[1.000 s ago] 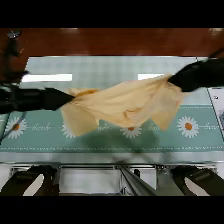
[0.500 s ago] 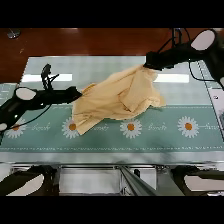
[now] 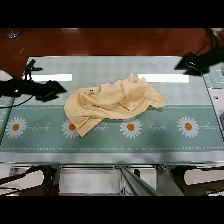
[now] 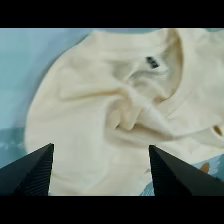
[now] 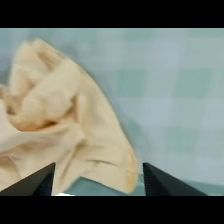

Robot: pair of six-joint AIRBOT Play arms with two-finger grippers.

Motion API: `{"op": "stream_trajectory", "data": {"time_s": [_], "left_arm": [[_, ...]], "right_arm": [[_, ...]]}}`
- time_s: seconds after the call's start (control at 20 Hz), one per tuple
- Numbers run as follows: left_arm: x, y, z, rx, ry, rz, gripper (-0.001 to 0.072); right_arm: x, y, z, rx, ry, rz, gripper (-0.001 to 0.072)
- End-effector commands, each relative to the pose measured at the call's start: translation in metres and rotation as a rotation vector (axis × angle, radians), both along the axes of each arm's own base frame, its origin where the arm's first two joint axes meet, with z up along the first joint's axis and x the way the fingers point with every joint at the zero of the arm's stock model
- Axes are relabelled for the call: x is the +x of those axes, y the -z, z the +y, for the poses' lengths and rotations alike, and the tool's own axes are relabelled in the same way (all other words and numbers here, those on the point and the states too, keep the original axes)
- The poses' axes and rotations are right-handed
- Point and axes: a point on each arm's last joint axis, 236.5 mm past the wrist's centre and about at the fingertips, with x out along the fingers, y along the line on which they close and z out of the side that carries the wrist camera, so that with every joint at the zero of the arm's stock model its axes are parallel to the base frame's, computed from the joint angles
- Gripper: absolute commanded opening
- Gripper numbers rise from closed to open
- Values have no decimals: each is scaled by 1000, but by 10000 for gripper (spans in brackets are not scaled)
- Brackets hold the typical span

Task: Fold the shirts.

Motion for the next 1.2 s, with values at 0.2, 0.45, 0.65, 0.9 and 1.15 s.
{"op": "stream_trajectory", "data": {"time_s": [0.2,0.45,0.65,0.9,1.15], "left_arm": [[-75,57,-18,-219,-153,156,700],[-47,67,-53,-188,-158,49,700],[-41,64,-83,-153,-92,-2,29],[-32,38,-95,-194,-17,-38,36],[-32,36,-96,-199,-10,-41,36]], "right_arm": [[-91,88,-21,155,238,108,633],[-100,102,7,225,215,130,632],[-93,112,38,176,137,132,632],[-76,139,58,173,150,179,632],[-62,150,84,250,180,240,617]]}}
